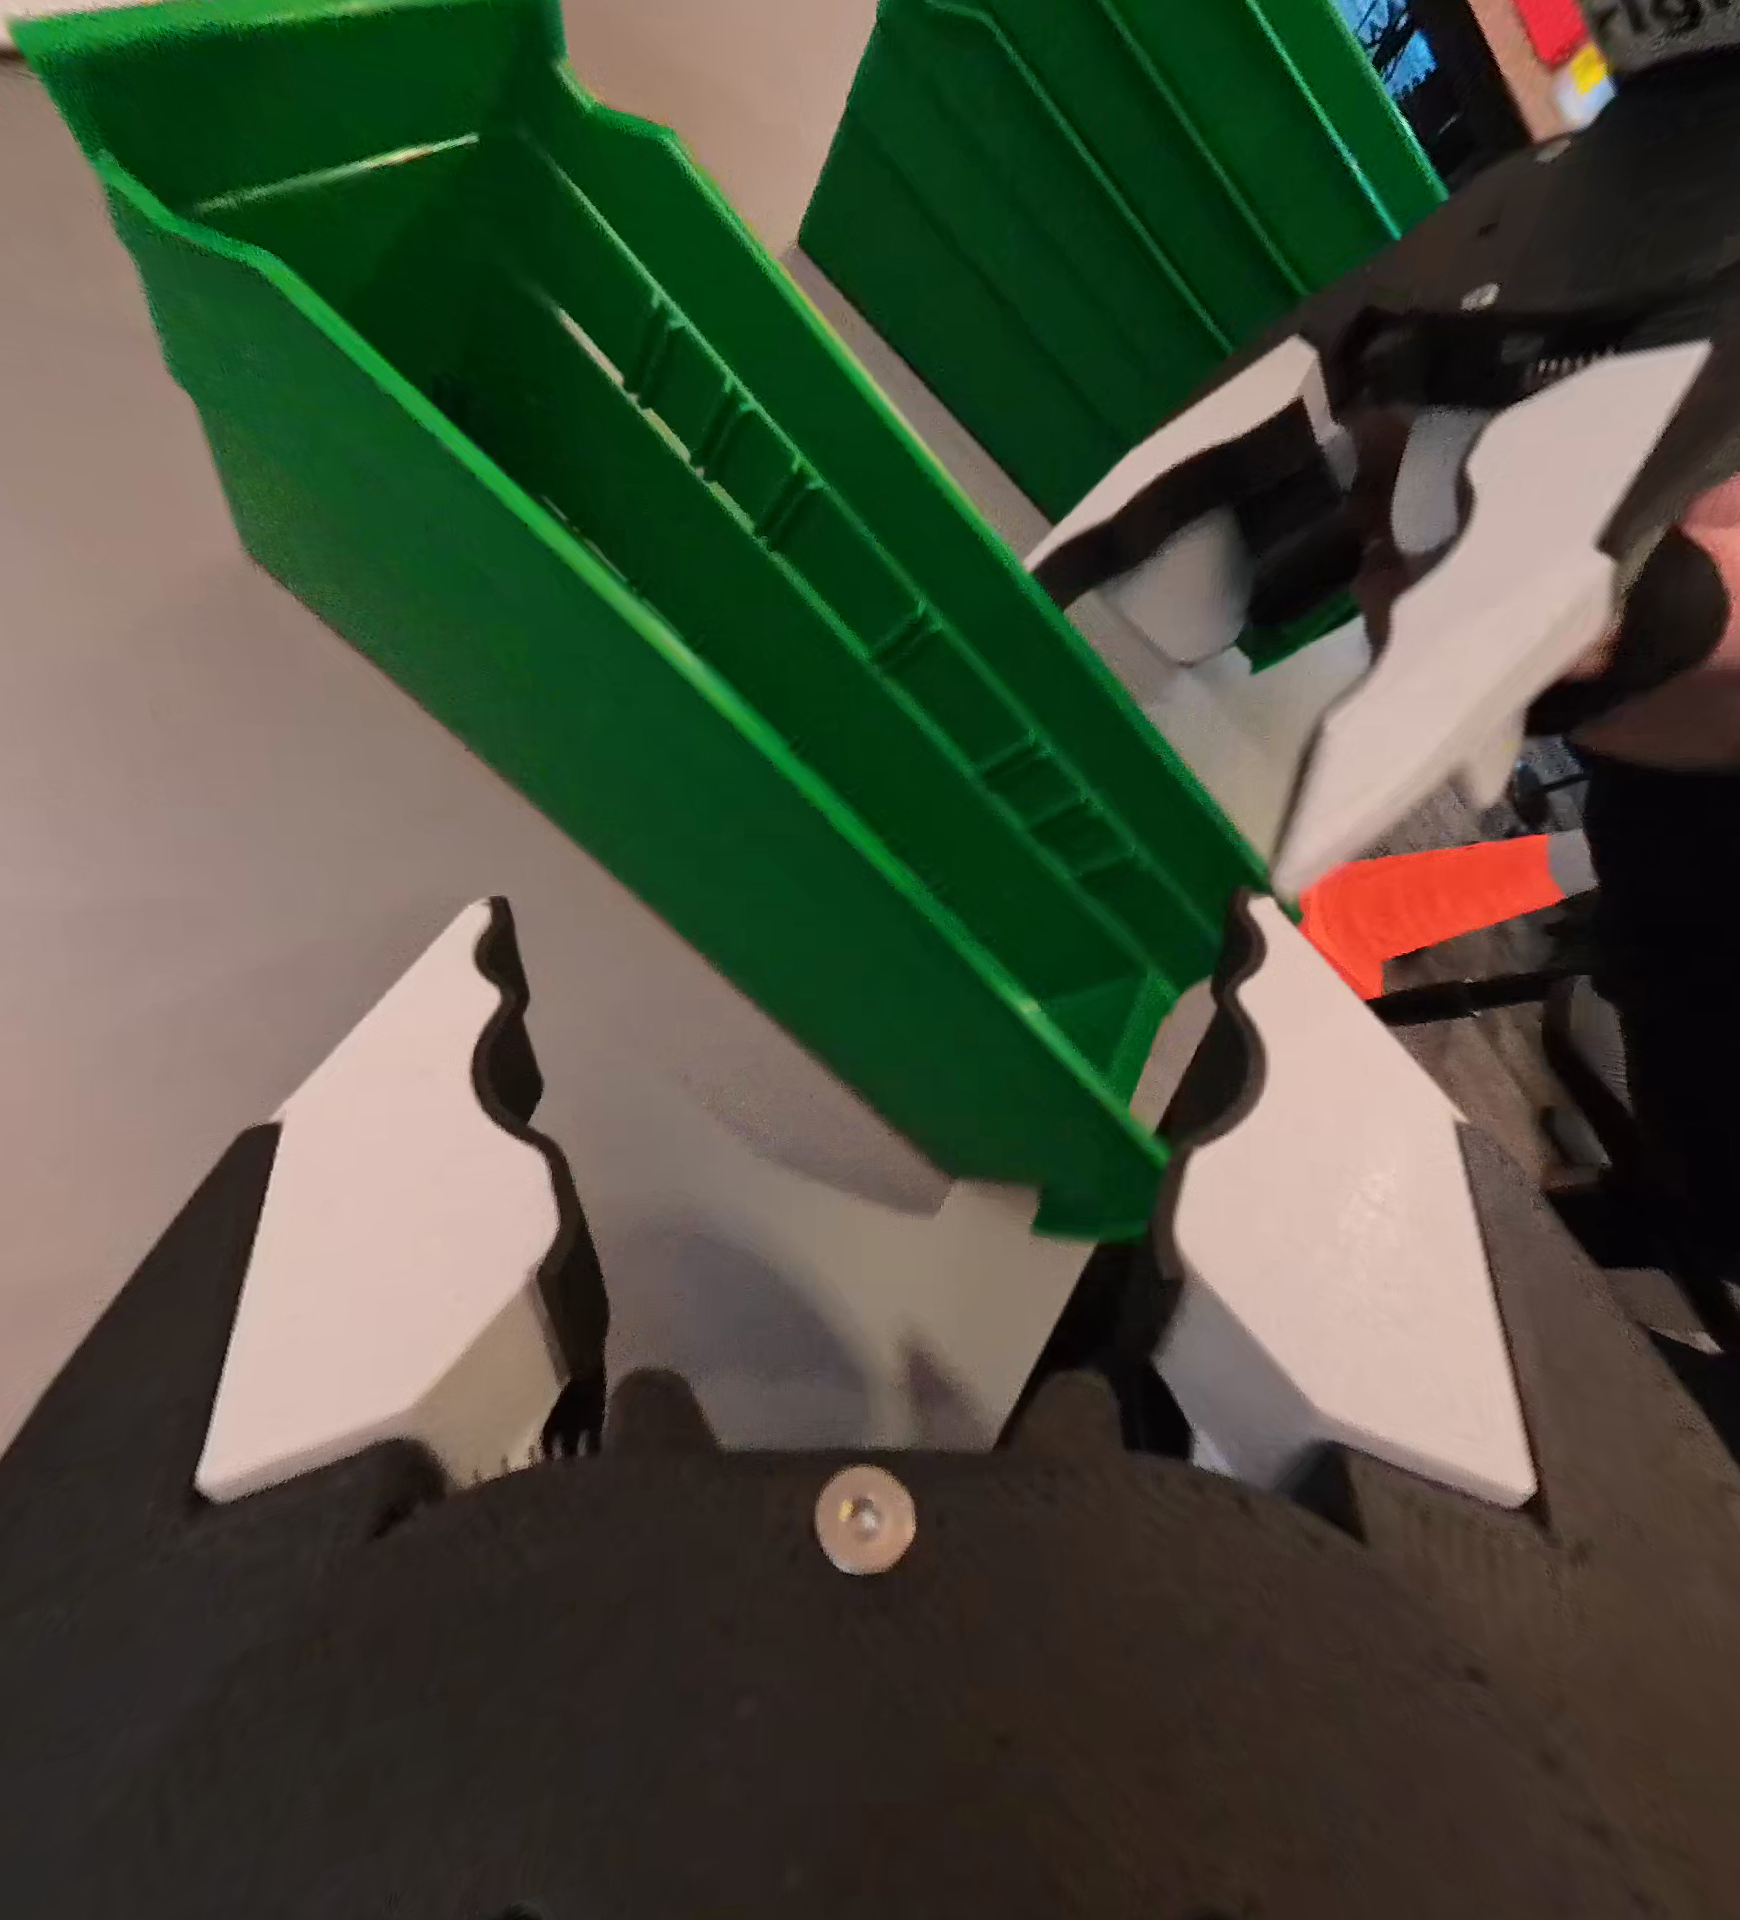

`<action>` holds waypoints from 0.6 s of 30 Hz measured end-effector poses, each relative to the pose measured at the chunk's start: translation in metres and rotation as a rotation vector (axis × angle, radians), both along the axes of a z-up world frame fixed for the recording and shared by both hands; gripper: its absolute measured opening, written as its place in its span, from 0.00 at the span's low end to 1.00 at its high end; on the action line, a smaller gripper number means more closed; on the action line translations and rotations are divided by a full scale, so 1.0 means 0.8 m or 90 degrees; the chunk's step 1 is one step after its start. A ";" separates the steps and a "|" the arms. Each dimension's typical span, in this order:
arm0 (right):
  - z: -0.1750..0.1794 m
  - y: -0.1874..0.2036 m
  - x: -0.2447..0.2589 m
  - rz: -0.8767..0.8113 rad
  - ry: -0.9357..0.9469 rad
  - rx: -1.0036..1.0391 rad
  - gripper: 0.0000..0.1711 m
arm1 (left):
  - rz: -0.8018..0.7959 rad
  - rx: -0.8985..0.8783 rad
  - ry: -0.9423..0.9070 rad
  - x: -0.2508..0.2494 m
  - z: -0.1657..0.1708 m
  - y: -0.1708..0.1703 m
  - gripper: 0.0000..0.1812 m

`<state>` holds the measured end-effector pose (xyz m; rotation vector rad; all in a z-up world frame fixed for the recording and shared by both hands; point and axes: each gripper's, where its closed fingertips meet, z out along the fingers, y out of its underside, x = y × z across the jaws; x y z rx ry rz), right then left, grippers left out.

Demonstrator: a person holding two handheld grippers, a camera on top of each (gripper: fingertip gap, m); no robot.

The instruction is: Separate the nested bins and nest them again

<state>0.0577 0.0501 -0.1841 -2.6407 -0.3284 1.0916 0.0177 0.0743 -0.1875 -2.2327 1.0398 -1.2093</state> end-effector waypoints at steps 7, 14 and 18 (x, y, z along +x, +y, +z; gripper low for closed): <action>0.013 -0.021 -0.064 0.056 0.106 0.029 0.63 | 0.016 -0.032 0.118 -0.032 -0.041 0.004 0.44; 0.053 -0.011 -0.007 0.028 -0.004 0.132 0.57 | 0.019 0.036 0.234 -0.068 -0.068 0.023 0.07; 0.076 0.001 0.093 -0.052 -0.192 0.196 0.54 | 0.048 0.059 0.266 -0.095 -0.071 0.042 0.02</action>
